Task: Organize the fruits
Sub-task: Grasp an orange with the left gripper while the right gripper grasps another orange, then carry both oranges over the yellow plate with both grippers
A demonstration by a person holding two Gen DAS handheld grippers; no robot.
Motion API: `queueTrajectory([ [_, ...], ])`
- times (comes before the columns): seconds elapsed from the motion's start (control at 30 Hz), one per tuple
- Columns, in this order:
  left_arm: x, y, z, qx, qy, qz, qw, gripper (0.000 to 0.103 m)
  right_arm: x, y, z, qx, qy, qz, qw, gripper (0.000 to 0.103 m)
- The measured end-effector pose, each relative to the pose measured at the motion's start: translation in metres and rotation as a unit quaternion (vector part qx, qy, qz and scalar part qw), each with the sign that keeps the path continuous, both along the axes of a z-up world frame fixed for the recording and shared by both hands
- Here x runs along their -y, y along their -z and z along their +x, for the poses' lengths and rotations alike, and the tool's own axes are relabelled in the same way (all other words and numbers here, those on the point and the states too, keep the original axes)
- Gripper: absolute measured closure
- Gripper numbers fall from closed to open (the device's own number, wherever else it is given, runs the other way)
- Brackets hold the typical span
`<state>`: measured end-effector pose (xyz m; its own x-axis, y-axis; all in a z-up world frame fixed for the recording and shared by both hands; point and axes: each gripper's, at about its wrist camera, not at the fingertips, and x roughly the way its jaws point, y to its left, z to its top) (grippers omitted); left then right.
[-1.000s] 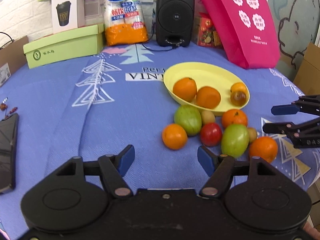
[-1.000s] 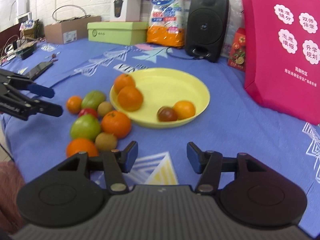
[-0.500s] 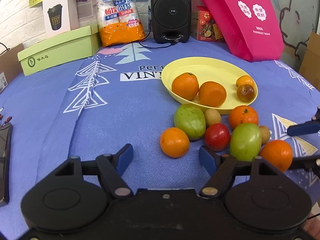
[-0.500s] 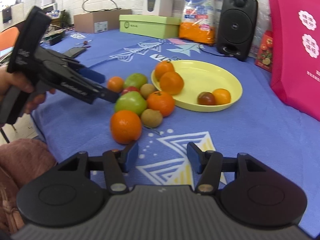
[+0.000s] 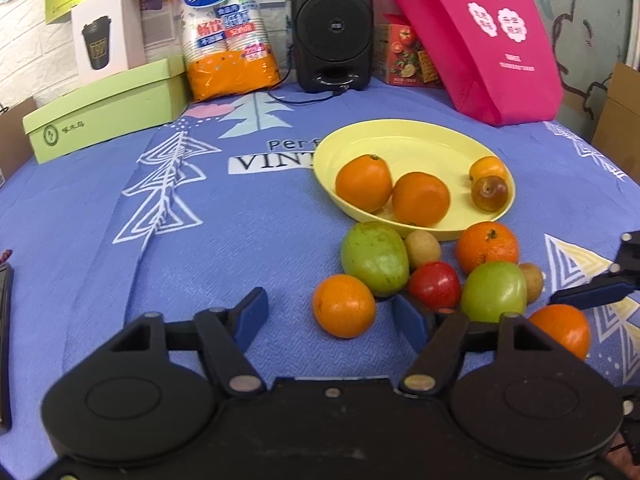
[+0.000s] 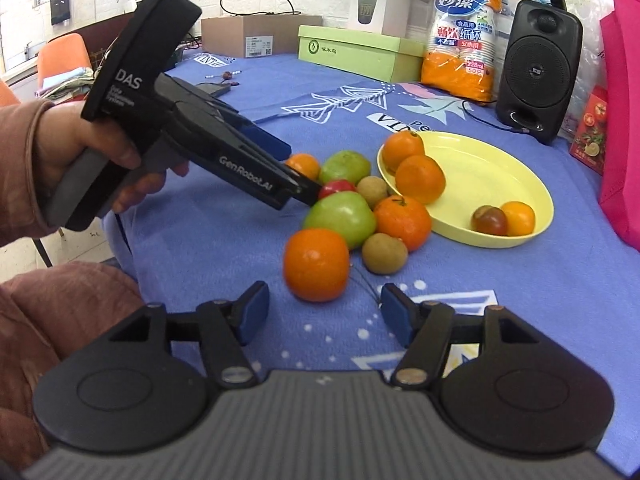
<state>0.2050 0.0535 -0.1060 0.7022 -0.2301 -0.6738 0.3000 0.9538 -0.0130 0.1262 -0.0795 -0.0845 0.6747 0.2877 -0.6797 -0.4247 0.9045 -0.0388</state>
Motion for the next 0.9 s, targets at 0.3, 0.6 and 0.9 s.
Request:
queueTrajectory([
  [0.3,0.0001,0.0014,0.0009,-0.002,0.024,-0.027,0.9994,0.062,-0.0034,0.0019,0.0041,0.000,0.002,0.008,1.000,0.039],
  [0.6,-0.0019,-0.0001,-0.0014,-0.006,0.020,-0.029,0.9994,0.065,-0.0030,0.0022,0.0102,0.003,0.014,0.017,1.000,0.056],
  [0.9,-0.0040,-0.0036,-0.0065,-0.004,0.022,-0.031,0.9993,0.068,-0.0046,0.0012,0.0077,0.010,0.008,0.015,1.000,0.067],
])
